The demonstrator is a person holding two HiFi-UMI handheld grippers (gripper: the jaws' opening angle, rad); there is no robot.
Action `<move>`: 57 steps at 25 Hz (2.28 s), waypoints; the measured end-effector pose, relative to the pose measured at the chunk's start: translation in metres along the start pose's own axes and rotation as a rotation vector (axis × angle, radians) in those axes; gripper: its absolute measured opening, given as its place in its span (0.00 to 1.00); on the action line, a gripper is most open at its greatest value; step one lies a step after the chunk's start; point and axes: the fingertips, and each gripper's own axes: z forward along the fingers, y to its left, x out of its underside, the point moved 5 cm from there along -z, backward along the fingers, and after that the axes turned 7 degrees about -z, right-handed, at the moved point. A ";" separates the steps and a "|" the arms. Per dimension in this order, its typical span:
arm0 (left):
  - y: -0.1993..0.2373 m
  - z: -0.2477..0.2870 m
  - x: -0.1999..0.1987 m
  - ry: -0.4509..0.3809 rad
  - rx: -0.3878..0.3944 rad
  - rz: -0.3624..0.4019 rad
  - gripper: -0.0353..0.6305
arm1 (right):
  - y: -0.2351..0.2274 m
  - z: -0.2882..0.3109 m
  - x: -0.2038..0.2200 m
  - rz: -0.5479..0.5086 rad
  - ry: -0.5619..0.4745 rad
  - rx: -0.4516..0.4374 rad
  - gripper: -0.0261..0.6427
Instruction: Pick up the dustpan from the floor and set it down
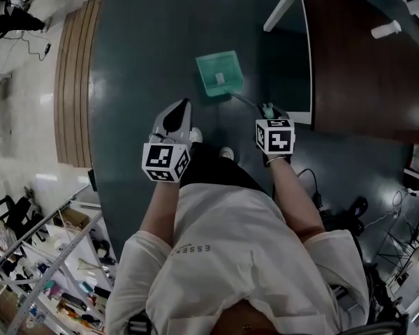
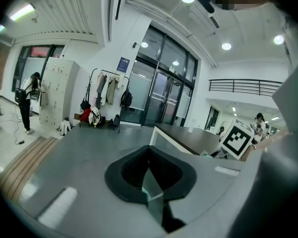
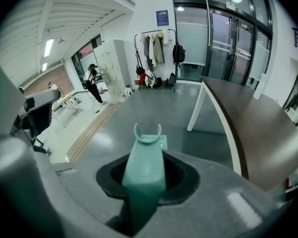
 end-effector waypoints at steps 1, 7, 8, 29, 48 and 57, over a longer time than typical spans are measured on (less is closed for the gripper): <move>0.003 0.002 0.000 -0.008 0.008 0.000 0.07 | 0.000 0.011 0.002 0.008 0.015 0.001 0.15; 0.016 0.017 -0.006 -0.062 0.057 0.094 0.07 | 0.003 0.085 0.012 0.030 0.122 0.004 0.15; 0.020 0.019 -0.009 -0.068 0.060 0.111 0.07 | 0.005 0.098 0.014 0.026 0.139 0.004 0.15; 0.061 0.063 0.062 0.015 0.044 0.121 0.07 | 0.031 0.216 0.043 0.137 0.275 0.073 0.15; 0.044 0.052 0.065 0.008 0.026 0.023 0.07 | 0.057 0.156 0.000 0.026 -0.071 -0.016 0.56; -0.001 0.007 0.000 -0.098 -0.024 -0.003 0.07 | 0.038 -0.005 -0.065 -0.005 -0.479 0.005 0.11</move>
